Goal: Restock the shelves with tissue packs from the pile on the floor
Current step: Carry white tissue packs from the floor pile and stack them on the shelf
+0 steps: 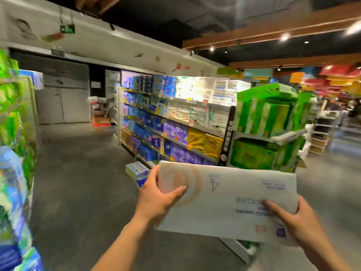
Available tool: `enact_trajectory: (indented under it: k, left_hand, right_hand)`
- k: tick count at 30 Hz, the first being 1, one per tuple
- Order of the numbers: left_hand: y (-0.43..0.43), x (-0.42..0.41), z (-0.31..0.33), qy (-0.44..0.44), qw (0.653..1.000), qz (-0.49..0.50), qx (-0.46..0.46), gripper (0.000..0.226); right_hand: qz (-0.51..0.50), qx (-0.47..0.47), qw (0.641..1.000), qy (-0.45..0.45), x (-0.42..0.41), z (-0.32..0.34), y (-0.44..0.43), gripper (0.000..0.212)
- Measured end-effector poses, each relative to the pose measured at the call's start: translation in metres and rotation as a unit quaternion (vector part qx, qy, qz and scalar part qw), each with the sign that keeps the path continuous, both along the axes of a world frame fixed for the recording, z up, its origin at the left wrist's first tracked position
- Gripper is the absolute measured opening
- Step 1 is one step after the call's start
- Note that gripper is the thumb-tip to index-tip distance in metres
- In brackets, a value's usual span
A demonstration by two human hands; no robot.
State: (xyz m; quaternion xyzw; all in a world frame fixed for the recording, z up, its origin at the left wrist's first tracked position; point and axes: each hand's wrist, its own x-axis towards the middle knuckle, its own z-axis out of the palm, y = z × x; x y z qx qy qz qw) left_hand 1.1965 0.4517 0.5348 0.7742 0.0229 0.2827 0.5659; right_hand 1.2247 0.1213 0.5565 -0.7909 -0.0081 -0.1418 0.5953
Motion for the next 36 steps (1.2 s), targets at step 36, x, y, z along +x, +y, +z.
enact_trajectory:
  k: [36]
  left_hand:
    - [0.349, 1.085, 0.113, -0.101, 0.994, 0.021, -0.021, 0.074]
  right_hand:
    - [-0.02, -0.105, 0.978, -0.177, 1.069, 0.121, 0.348, 0.056]
